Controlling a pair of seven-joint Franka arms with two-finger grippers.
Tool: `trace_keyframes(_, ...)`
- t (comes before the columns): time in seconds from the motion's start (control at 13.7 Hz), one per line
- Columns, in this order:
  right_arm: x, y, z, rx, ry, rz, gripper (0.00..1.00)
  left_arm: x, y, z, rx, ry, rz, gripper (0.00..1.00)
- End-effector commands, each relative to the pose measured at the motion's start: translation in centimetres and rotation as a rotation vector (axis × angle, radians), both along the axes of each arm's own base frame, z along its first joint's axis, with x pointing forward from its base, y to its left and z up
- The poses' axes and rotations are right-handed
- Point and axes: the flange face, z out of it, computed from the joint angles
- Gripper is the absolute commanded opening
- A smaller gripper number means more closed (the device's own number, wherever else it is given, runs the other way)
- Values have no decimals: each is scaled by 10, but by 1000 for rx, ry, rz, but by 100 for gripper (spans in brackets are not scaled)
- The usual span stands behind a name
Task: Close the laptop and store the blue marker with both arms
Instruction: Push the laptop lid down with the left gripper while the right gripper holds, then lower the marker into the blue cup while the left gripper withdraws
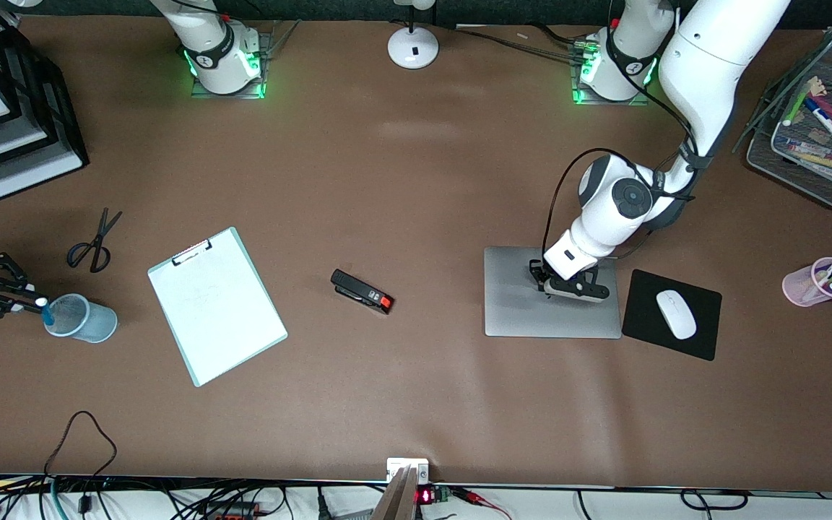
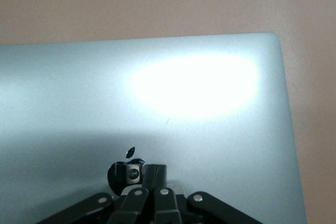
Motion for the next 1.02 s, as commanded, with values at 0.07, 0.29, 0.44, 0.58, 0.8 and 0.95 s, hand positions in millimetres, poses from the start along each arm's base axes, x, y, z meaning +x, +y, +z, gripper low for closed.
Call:
trace_keyframes(0.07,-5,-12,-16,0,32,12,0,15,3,-21,2,-25,-10,0)
trace_keyframes(0.29,-6,-13,-26,-5,48,18,0,19,9,-14,5,-33,-2,0)
trace_keyframes(0.44,-6,-13,-36,1,57,19,0,22,13,10,22,-33,-6,0)
trace_keyframes(0.58,-6,-13,-47,10,68,19,0,21,15,49,74,18,-39,0)
trace_keyframes(0.8,-7,-14,-65,17,87,13,0,10,21,109,160,101,-121,2)
trace_keyframes(0.95,-10,-19,-72,21,93,5,0,8,35,148,204,149,-152,16)
